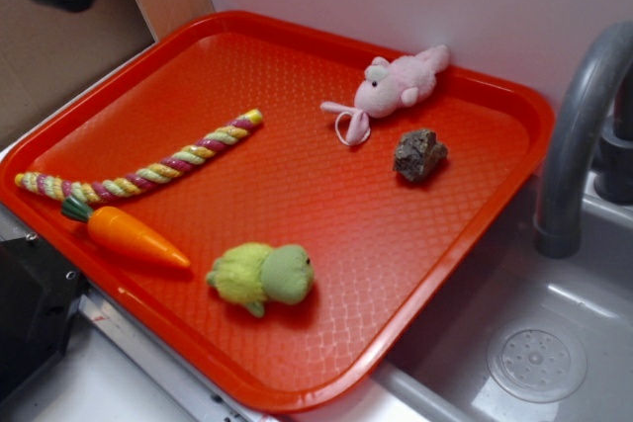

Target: Grab the rock.

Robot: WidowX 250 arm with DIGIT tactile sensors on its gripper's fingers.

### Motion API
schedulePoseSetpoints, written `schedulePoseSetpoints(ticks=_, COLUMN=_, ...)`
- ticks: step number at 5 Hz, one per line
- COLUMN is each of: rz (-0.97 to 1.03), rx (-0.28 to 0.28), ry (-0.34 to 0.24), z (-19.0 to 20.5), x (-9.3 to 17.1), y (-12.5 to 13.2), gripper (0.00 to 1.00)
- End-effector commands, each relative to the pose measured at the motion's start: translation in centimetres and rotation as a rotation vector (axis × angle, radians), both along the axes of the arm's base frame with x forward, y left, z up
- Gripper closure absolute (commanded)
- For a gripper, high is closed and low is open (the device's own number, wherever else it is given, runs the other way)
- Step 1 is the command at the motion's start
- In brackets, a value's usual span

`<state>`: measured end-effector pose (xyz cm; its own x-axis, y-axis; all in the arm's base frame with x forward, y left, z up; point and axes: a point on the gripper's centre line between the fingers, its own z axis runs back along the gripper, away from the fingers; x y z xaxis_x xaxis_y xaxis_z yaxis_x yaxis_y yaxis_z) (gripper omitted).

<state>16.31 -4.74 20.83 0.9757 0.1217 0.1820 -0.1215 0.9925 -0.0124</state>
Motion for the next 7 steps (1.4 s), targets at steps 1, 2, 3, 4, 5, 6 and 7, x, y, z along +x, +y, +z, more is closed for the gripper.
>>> schedulePoseSetpoints(ticks=1, rz=-0.101, rx=-0.115, ry=0.001, z=-5.3, x=5.5, y=-5.1, gripper=0.00)
schedulePoseSetpoints(ticks=2, rz=-0.155, rx=-0.187, ry=-0.006, z=-7.1, x=7.1, y=-7.5, gripper=0.00)
schedulePoseSetpoints(ticks=3, rz=-0.186, rx=-0.206, ry=0.006, z=-8.7, x=8.1, y=-9.9, gripper=0.00)
schedulePoseSetpoints(ticks=4, rz=-0.204, rx=-0.176, ry=0.026, z=-10.5, x=9.0, y=-12.1, gripper=0.00)
schedulePoseSetpoints(ticks=5, rz=-0.221, rx=-0.167, ry=0.032, z=-11.7, x=9.8, y=-13.6, gripper=0.00)
schedulePoseSetpoints(ticks=6, rz=-0.217, rx=-0.136, ry=0.048, z=-13.1, x=10.9, y=-14.4, gripper=0.00)
schedulePoseSetpoints(ticks=7, rz=-0.224, rx=-0.127, ry=0.084, z=-14.2, x=11.7, y=-14.5, gripper=0.00)
